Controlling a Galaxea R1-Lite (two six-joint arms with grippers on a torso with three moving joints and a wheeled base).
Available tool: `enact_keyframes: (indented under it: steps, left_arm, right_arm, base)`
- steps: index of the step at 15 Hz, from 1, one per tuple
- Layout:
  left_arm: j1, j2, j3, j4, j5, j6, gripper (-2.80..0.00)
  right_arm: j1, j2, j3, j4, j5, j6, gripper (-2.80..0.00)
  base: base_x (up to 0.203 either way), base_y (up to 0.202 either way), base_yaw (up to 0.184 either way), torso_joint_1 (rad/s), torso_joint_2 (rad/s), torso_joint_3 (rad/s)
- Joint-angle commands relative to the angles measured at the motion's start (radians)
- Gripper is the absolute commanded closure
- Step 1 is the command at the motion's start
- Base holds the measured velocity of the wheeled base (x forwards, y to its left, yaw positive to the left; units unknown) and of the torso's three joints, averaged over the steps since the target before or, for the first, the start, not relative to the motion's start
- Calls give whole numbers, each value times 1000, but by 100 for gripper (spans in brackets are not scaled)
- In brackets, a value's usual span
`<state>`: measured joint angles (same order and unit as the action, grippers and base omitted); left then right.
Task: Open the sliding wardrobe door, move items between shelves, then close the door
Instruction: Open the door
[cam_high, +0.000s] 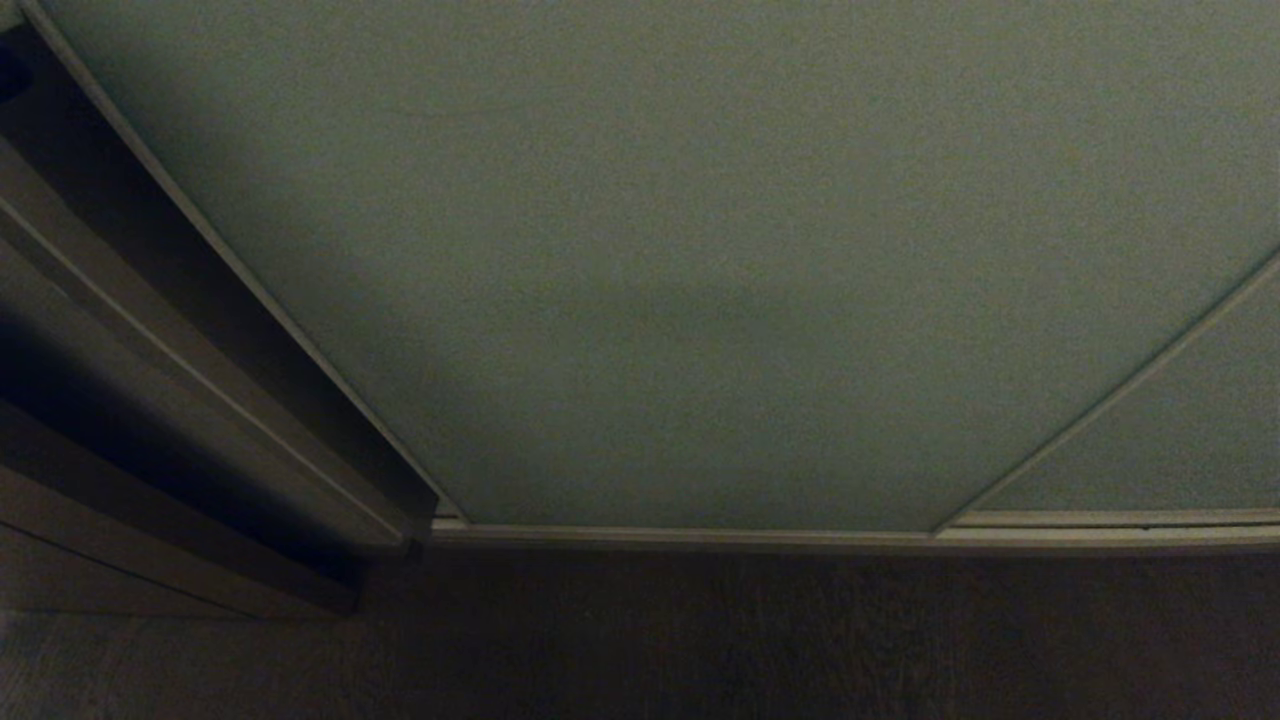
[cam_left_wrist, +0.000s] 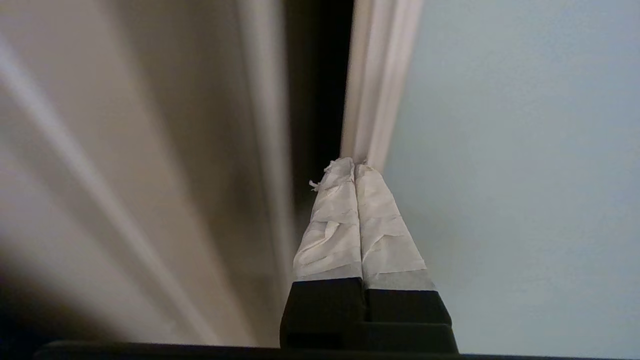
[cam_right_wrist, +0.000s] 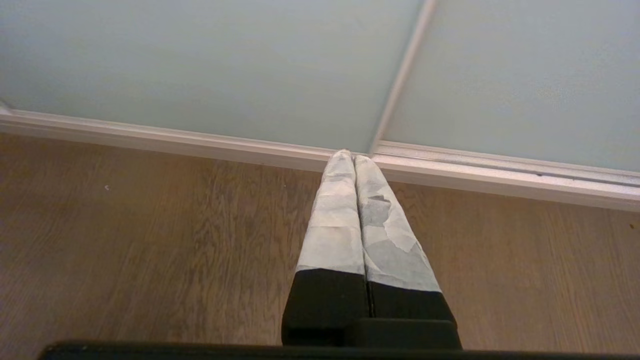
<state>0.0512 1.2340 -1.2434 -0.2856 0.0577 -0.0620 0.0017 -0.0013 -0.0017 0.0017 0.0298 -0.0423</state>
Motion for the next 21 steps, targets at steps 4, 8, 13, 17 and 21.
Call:
enact_keyframes:
  steps: [4, 8, 13, 17, 21]
  left_arm:
    - [29, -112, 14, -5, 8, 0, 0]
    - [47, -136, 55, 9, 4, 11, 0]
    - [14, 0, -4, 27, -128, 9, 0]
    - [-107, 167, -196, 175, -163, 1, 0]
    - [-185, 324, -377, 203, -98, 4, 0]
  right_arm:
    - [0, 0, 0, 0, 1, -1, 0]
    - [1, 0, 0, 0, 1, -1, 0]
    - [1, 0, 0, 0, 1, -1, 0]
    - [0, 0, 0, 0, 1, -1, 0]
    - [0, 0, 0, 0, 1, -1, 0]
  base:
    - [0, 0, 0, 0, 0, 0]
    - [0, 0, 0, 0, 0, 0]
    - [0, 0, 0, 0, 0, 0]
    - [0, 0, 0, 0, 0, 0]
    - [0, 0, 0, 0, 0, 0]
